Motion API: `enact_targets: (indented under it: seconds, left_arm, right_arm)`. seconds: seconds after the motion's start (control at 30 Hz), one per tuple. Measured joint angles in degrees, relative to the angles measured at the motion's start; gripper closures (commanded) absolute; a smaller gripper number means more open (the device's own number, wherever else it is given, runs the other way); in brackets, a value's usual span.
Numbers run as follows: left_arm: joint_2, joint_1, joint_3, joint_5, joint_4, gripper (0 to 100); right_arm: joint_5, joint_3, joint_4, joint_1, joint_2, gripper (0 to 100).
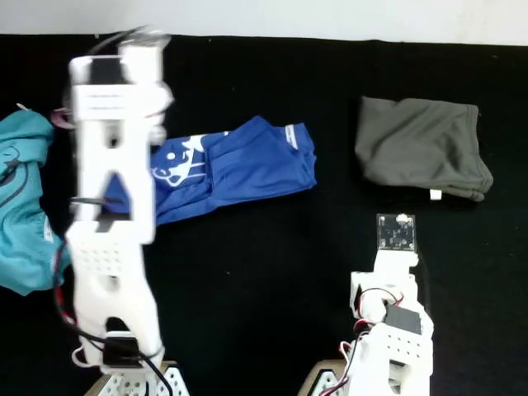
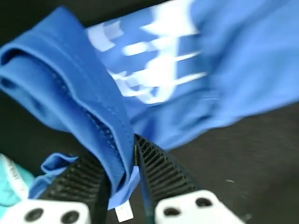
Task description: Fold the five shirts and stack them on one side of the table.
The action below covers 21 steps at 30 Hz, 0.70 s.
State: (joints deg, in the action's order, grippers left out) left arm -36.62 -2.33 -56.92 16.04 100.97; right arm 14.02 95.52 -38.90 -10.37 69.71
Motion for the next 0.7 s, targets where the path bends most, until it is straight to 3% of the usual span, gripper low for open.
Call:
enact_targets:
  seconds: [0.13, 0.27, 0.57, 0.7]
  left_arm:
    - [1.0, 10.9, 0.0, -1.9, -4.0, 99]
    - [-2.1, 17.1, 0.0, -2.0, -13.3, 99]
    - [-13.2, 22.8, 0.0, -2.2, -30.3, 98]
    - [-14.3, 22.3, 0.0, -2.2, -34.5, 87]
  right_arm:
    - [0.0, 0.1, 0.0, 0.0, 1.7, 99.2]
    - [0.0, 0.1, 0.0, 0.0, 1.8, 99.2]
    - [0.0, 0.1, 0.0, 0.0, 1.8, 99.2]
    - [0.0, 0.1, 0.3, 0.0, 1.8, 99.2]
